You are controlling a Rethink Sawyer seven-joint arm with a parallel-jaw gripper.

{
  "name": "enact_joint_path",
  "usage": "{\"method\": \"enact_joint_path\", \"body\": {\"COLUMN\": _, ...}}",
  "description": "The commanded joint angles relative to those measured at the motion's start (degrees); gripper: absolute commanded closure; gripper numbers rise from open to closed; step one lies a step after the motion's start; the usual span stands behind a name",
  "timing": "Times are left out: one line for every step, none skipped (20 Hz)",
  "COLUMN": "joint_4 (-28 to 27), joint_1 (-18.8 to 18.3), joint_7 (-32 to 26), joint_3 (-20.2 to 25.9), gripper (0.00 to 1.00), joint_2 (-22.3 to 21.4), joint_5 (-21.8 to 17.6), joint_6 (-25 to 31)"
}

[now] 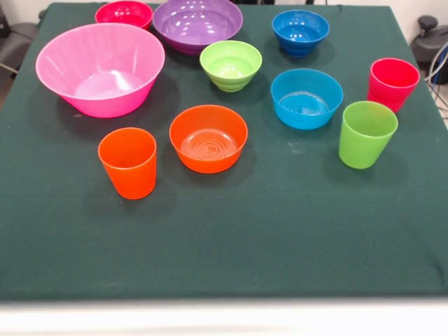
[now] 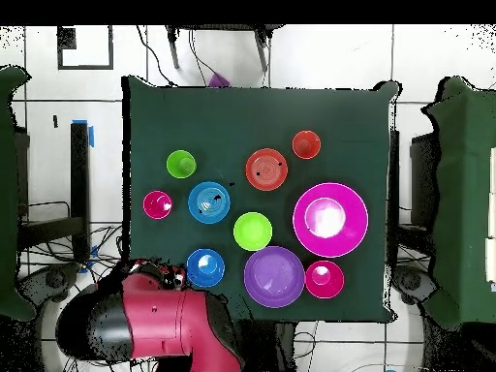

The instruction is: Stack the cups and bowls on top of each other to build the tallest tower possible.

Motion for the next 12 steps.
{"method": "enact_joint_path", "body": {"joint_4": 2.59, "joint_1": -5.31, "joint_7": -7.60, "joint_3": 7.11, "gripper": 0.00, "joint_2": -3.44, "joint_5": -0.98, "joint_6": 3.20}}
{"method": "enact_joint_path", "body": {"joint_4": 1.93, "joint_1": -6.01, "joint_7": -7.70, "joint_3": 7.42, "gripper": 0.00, "joint_2": -2.97, "joint_5": -1.07, "joint_6": 3.44}}
{"method": "enact_joint_path", "body": {"joint_4": 2.01, "joint_1": -6.48, "joint_7": -7.82, "joint_3": 7.69, "gripper": 0.00, "joint_2": -3.37, "joint_5": -1.11, "joint_6": 3.84}}
{"method": "enact_joint_path", "body": {"joint_4": 2.08, "joint_1": -6.96, "joint_7": -7.93, "joint_3": 7.97, "gripper": 0.00, "joint_2": -3.77, "joint_5": -1.15, "joint_6": 4.23}}
{"method": "enact_joint_path", "body": {"joint_4": 1.79, "joint_1": -7.13, "joint_7": -7.48, "joint_3": 8.34, "gripper": 0.00, "joint_2": -3.81, "joint_5": -1.27, "joint_6": 4.43}}
{"method": "enact_joint_path", "body": {"joint_4": 1.67, "joint_1": -7.33, "joint_7": -6.97, "joint_3": 8.50, "gripper": 0.00, "joint_2": -3.69, "joint_5": -1.83, "joint_6": 4.66}}
{"method": "enact_joint_path", "body": {"joint_4": 0.65, "joint_1": -7.13, "joint_7": -5.97, "joint_3": 8.59, "gripper": 0.00, "joint_2": -3.08, "joint_5": -2.48, "joint_6": 5.45}}
{"method": "enact_joint_path", "body": {"joint_4": -0.11, "joint_1": -7.61, "joint_7": -6.12, "joint_3": 8.95, "gripper": 0.00, "joint_2": -2.65, "joint_5": -2.64, "joint_6": 6.50}}
{"method": "enact_joint_path", "body": {"joint_4": -0.55, "joint_1": -8.23, "joint_7": -6.22, "joint_3": 9.56, "gripper": 0.00, "joint_2": -2.86, "joint_5": -2.02, "joint_6": 7.27}}
{"method": "enact_joint_path", "body": {"joint_4": -1.63, "joint_1": -9.13, "joint_7": -6.50, "joint_3": 10.43, "gripper": 0.00, "joint_2": -2.18, "joint_5": -1.68, "joint_6": 7.48}}
{"method": "enact_joint_path", "body": {"joint_4": -2.63, "joint_1": -9.38, "joint_7": -6.32, "joint_3": 10.78, "gripper": 0.00, "joint_2": -1.69, "joint_5": -2.02, "joint_6": 8.27}}
{"method": "enact_joint_path", "body": {"joint_4": -3.63, "joint_1": -9.63, "joint_7": -6.14, "joint_3": 11.13, "gripper": 0.00, "joint_2": -1.21, "joint_5": -2.36, "joint_6": 9.05}}
